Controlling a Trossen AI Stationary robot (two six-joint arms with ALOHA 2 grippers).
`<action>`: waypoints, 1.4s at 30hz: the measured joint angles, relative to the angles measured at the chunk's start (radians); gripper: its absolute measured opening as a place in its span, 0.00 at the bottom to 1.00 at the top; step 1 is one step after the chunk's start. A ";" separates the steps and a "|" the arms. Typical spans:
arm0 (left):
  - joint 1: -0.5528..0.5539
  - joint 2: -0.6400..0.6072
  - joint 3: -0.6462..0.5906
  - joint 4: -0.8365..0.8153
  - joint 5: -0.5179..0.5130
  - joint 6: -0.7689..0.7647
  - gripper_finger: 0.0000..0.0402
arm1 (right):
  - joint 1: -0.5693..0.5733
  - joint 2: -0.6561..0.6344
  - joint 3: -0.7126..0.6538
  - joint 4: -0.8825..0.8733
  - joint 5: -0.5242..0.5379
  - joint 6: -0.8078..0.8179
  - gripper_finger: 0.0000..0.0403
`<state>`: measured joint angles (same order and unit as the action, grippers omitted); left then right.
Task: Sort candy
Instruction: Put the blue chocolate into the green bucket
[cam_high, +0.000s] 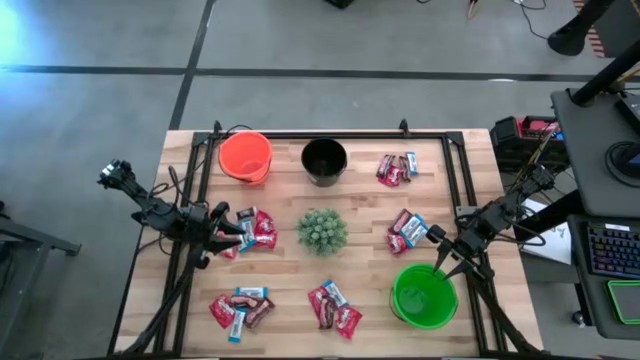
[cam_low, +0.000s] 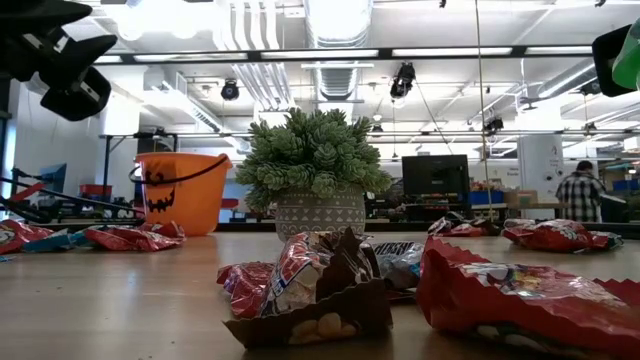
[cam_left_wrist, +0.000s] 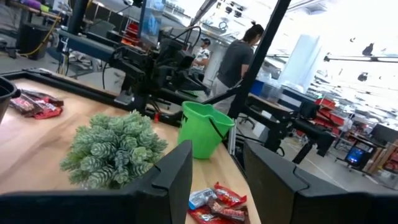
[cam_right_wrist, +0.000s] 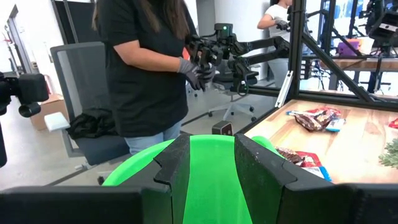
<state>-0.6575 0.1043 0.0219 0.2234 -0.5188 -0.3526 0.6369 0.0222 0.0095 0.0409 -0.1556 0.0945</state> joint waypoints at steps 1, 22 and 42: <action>0.000 0.000 0.000 0.000 -0.001 -0.003 0.32 | 0.000 0.000 0.000 0.000 0.000 0.000 0.29; 0.000 -0.002 0.000 0.128 -0.146 0.003 0.22 | 0.000 0.000 0.000 0.000 0.000 0.001 0.29; 0.000 0.000 0.000 0.215 -0.145 0.003 0.20 | 0.000 0.000 0.000 0.000 0.000 -0.002 0.29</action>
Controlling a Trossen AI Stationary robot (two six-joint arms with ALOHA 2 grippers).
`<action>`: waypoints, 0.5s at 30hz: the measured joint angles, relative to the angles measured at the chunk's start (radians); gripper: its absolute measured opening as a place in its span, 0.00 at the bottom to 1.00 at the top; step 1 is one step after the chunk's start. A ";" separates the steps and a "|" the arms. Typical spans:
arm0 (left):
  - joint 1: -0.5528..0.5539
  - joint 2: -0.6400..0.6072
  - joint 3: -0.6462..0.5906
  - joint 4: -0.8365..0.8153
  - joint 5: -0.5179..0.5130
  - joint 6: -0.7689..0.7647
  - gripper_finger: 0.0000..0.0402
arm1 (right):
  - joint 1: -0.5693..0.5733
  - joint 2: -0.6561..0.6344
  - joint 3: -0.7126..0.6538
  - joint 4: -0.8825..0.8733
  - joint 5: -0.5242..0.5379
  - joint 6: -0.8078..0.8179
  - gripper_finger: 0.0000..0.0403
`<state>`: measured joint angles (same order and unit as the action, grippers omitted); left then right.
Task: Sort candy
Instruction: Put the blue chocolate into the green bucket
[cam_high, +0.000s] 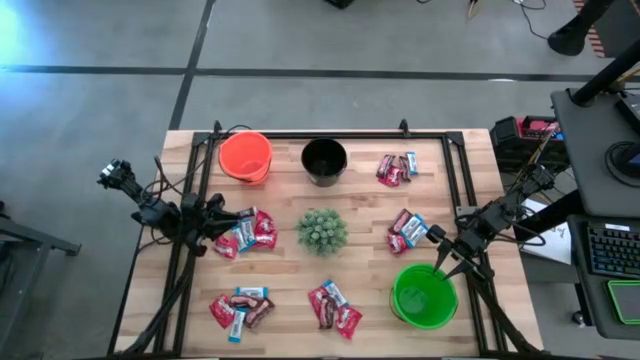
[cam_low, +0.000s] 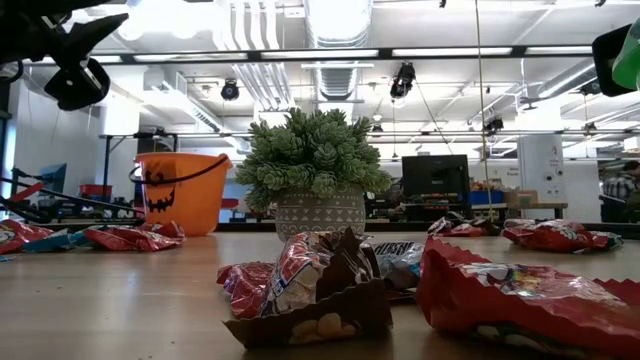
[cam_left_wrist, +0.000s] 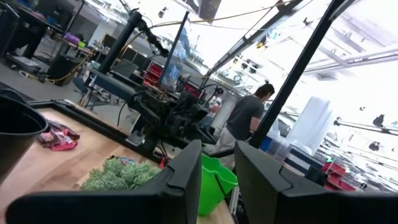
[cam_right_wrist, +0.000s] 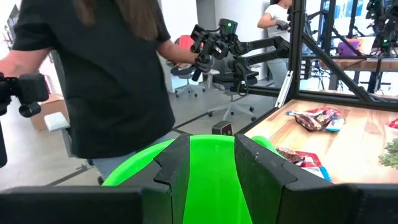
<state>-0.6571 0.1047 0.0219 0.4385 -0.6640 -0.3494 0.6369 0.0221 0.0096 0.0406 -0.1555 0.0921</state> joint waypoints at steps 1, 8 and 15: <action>0.000 0.000 0.000 0.000 0.000 -0.003 0.20 | 0.000 0.000 0.000 0.000 0.000 -0.006 0.29; 0.000 0.000 0.000 0.040 -0.007 -0.026 0.20 | 0.000 0.000 0.000 0.000 0.006 -0.030 0.29; 0.000 0.000 0.000 0.074 -0.052 -0.019 0.20 | -0.001 0.000 0.000 0.002 0.290 -0.124 0.29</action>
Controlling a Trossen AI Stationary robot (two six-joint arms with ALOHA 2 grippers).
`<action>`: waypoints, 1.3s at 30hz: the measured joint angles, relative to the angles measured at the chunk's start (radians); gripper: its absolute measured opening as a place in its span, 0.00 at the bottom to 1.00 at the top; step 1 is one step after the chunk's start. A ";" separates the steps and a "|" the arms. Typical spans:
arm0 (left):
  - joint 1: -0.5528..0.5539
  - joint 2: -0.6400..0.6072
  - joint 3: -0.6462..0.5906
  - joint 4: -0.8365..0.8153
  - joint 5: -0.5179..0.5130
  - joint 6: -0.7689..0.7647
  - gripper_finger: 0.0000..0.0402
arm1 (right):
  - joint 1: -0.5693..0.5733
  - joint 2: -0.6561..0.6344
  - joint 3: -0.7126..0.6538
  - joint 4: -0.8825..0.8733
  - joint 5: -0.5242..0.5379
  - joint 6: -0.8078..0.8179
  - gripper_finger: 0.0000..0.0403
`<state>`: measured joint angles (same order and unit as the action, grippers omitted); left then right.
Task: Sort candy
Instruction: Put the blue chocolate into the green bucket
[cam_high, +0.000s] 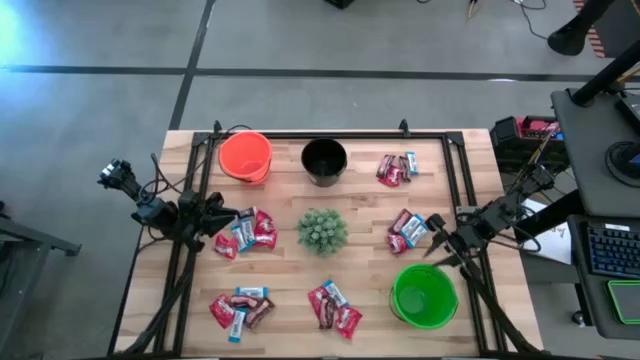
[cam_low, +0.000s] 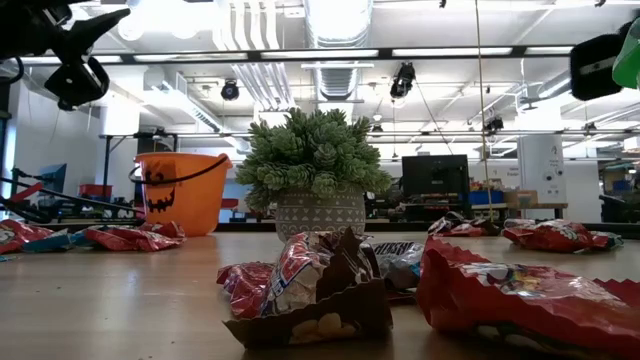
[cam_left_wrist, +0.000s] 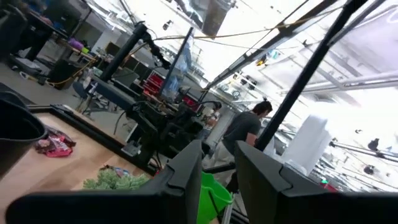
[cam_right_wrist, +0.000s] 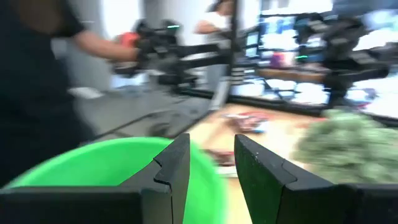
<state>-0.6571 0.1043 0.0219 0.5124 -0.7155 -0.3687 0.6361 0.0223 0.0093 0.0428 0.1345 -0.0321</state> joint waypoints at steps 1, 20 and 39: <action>0.000 0.000 0.000 0.002 -0.012 0.000 0.20 | 0.000 0.000 0.000 0.003 0.040 -0.014 0.29; 0.000 0.000 0.000 0.030 -0.064 -0.026 0.20 | 0.000 0.000 0.000 0.063 0.132 -0.313 0.29; 0.000 0.001 0.000 0.027 -0.063 -0.003 0.20 | 0.000 0.000 0.000 0.120 0.626 0.319 0.29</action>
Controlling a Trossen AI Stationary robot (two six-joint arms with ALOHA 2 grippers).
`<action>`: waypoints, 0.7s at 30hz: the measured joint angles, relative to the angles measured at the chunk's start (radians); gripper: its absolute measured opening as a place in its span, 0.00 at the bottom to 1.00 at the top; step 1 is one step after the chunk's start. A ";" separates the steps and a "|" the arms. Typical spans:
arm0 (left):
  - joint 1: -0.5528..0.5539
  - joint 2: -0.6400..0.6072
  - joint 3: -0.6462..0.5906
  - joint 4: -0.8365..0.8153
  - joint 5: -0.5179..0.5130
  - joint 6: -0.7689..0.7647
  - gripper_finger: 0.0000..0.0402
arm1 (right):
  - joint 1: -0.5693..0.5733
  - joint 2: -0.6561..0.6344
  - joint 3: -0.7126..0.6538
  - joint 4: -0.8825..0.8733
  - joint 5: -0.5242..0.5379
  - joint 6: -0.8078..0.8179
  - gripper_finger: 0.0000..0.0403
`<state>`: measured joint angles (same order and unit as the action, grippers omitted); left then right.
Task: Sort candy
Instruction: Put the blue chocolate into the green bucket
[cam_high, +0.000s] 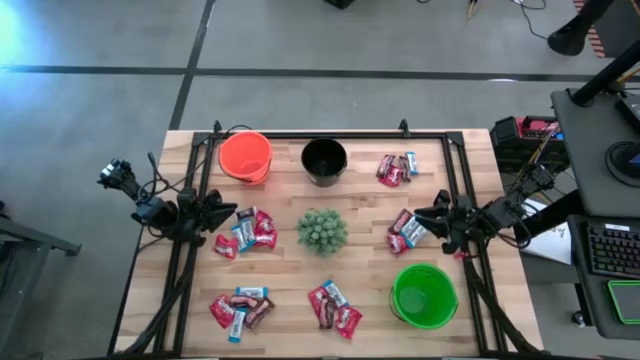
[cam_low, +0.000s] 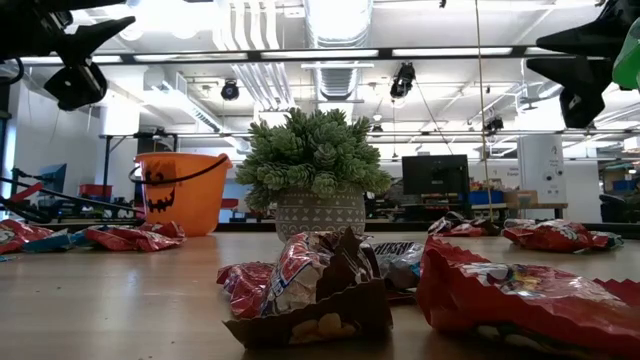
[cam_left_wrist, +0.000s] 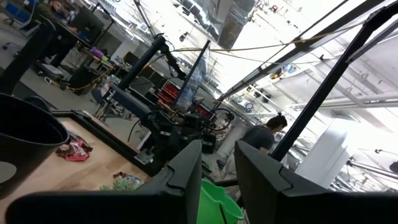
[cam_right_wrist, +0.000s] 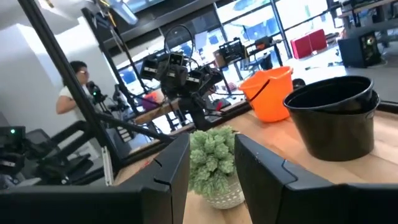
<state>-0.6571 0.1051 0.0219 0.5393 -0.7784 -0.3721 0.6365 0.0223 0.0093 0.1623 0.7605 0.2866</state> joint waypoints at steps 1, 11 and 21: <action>0.000 0.000 0.000 0.000 0.000 0.000 0.20 | 0.000 0.000 0.000 0.000 0.000 -0.003 0.29; 0.000 0.000 0.000 -0.001 0.000 0.000 0.20 | 0.000 0.000 0.000 0.000 0.000 0.001 0.29; 0.000 0.000 0.000 -0.001 0.000 0.000 0.20 | 0.000 0.000 0.000 0.000 0.000 -0.073 0.29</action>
<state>-0.6571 0.1051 0.0219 0.5385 -0.7784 -0.3721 0.6365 0.0227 0.0093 0.1623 0.7605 0.2134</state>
